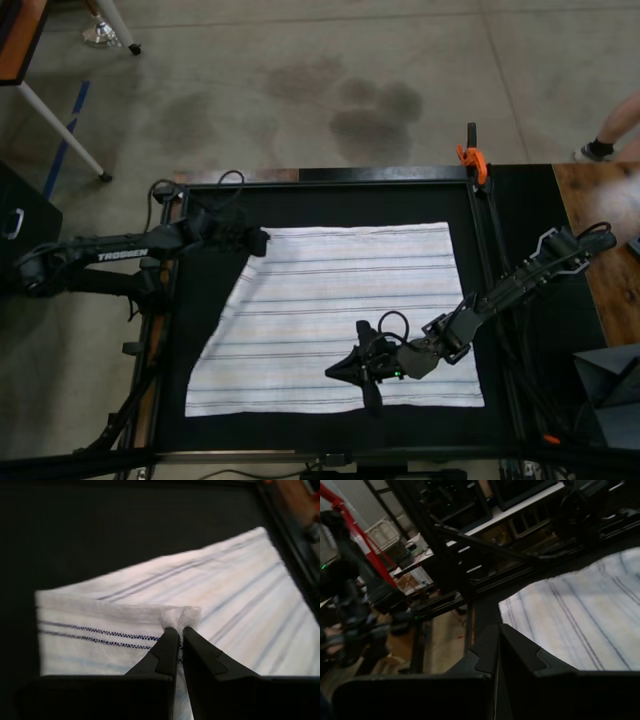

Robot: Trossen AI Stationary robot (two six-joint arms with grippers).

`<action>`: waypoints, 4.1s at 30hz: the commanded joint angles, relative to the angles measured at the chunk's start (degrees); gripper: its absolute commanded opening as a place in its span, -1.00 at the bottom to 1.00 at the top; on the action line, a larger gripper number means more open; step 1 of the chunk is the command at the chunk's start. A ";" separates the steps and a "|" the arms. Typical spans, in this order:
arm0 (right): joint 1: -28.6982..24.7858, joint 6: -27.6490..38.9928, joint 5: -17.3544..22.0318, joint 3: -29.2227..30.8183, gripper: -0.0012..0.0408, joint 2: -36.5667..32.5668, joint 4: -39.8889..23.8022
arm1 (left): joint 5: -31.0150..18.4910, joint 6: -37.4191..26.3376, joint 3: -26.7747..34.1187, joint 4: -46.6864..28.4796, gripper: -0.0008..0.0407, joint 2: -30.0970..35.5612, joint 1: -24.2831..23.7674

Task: Fold the towel

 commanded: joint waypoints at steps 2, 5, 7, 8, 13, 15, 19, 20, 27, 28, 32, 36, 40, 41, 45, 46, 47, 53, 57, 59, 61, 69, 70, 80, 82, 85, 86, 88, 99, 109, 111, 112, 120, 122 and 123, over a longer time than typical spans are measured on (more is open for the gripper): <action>0.04 -0.02 1.03 -0.04 -0.94 -0.07 0.07 | -0.24 -2.62 -0.02 6.16 -0.94 4.44 -1.97; 0.17 -0.02 1.22 -0.04 -0.94 -0.31 0.22 | -0.22 -4.90 0.00 13.16 -0.94 9.55 -3.61; 0.17 -0.55 1.33 -0.04 -0.94 -0.37 0.98 | -0.20 -6.23 0.57 17.49 -0.94 13.09 -4.74; 0.17 -0.87 1.36 -0.04 -0.94 -0.37 1.53 | -0.20 -6.43 1.31 18.75 -0.94 14.82 -5.29; 0.17 -0.90 1.38 -0.04 -0.94 -0.37 2.27 | -0.17 -5.11 8.44 19.80 -0.94 22.88 -7.61; 0.17 -0.87 1.38 -0.04 -0.94 -0.37 2.54 | -0.17 -4.42 11.91 19.76 -0.94 25.77 -8.11; 0.55 -0.87 1.38 -0.04 -0.94 -0.37 3.21 | 0.92 -2.19 19.06 19.34 -0.94 30.80 -8.13; 0.63 -0.92 1.38 0.00 -0.94 -0.39 3.32 | 1.36 -1.95 20.76 19.23 -0.94 31.98 -8.13; 1.73 -1.33 1.38 0.26 -0.94 -0.42 3.48 | 6.75 -1.22 32.68 19.19 -0.94 41.94 -8.13; 1.81 -1.29 1.38 0.26 -0.94 -0.42 3.52 | 6.99 -1.22 34.21 19.21 -0.94 43.34 -8.13; 2.38 -1.27 1.40 0.26 -0.94 -0.42 3.52 | 8.28 -1.22 39.87 18.49 -0.94 47.54 -8.13; 2.43 -1.27 1.40 0.26 -0.94 -0.42 3.54 | 9.77 -0.94 45.03 18.03 -0.94 50.80 -8.13; 2.43 -1.27 1.40 0.26 -0.94 -0.42 3.58 | 9.92 -0.94 49.57 17.51 -0.94 53.02 -8.13; 2.43 -1.29 1.42 0.26 -0.94 -0.42 3.74 | 9.90 -0.92 50.66 16.94 -0.94 53.59 -8.13; 2.43 -1.38 1.40 0.26 -0.94 -0.42 4.35 | 9.75 0.85 54.42 14.69 -0.94 54.86 -8.13; 2.43 -1.38 1.40 0.26 -0.94 -0.42 4.33 | 9.70 1.29 55.15 14.03 -0.94 55.12 -8.13; 2.43 -1.38 1.40 0.26 -0.94 -0.42 4.31 | 9.70 1.44 55.84 13.16 -0.94 55.34 -8.11; 2.43 -1.62 1.40 0.26 -0.94 -0.42 4.68 | 9.55 1.60 57.35 8.09 -0.94 56.35 -8.11; 2.43 -2.84 1.40 0.26 -0.94 -0.42 5.77 | 8.41 3.39 55.63 7.67 -0.94 56.35 -8.09; 2.43 -3.30 1.42 0.26 -0.94 -0.42 6.25 | 8.37 4.92 55.32 7.50 -0.94 56.35 -8.09; 2.43 -3.41 1.42 0.26 -0.94 -0.42 6.23 | 8.41 5.09 55.36 7.45 -0.91 56.35 -8.09; 2.43 -3.39 1.51 0.26 -0.94 -0.42 7.04 | 9.22 9.01 55.47 7.76 -0.19 56.28 -8.09; 2.43 -3.39 1.53 0.26 -0.94 -0.42 7.06 | 9.70 9.64 55.47 7.76 -0.05 56.24 -8.09; 2.43 -3.41 5.90 0.26 -0.94 -0.44 6.73 | 10.05 17.62 55.47 -5.66 0.98 51.74 -7.98; 2.43 -3.21 9.33 0.24 -0.94 -0.72 5.16 | 9.42 21.44 55.36 -11.21 0.87 49.92 -8.02; 2.51 1.75 17.55 0.15 -0.94 -2.32 -3.65 | 7.80 25.05 55.34 -18.36 0.76 47.21 -8.02; 2.49 4.46 20.41 0.15 -0.94 -2.75 -7.19 | 6.93 25.94 55.32 -20.24 0.75 46.23 -8.02; 2.49 10.54 25.92 0.15 -0.94 -4.07 -14.60 | 5.33 27.41 55.30 -23.19 0.74 44.19 -8.02; -2.12 63.56 33.40 -1.55 -0.93 -8.17 -58.69 | 2.95 23.65 42.75 -23.82 0.74 25.57 -9.29; -13.73 68.08 23.63 -5.88 -0.94 -8.22 -63.01 | 2.60 16.35 23.82 -13.97 0.74 15.98 -13.66; -16.15 65.53 23.02 -6.43 -0.93 -8.26 -63.10 | 2.60 14.78 20.92 -11.34 0.74 15.72 -14.27; -17.22 63.98 22.99 -6.56 -0.92 -8.31 -63.10 | 2.60 13.73 19.74 -10.29 0.74 15.72 -14.53; -27.89 54.69 15.13 -7.21 -0.45 -8.33 -62.01 | 2.69 11.93 15.69 -8.33 0.74 15.54 -15.65; -30.34 52.22 14.01 -7.69 -0.31 -8.35 -59.56 | 2.62 12.04 15.65 -8.11 0.74 15.37 -15.63; -31.43 51.23 13.38 -7.89 -0.26 -8.35 -58.42 | 2.60 12.09 15.76 -7.98 0.74 15.30 -15.63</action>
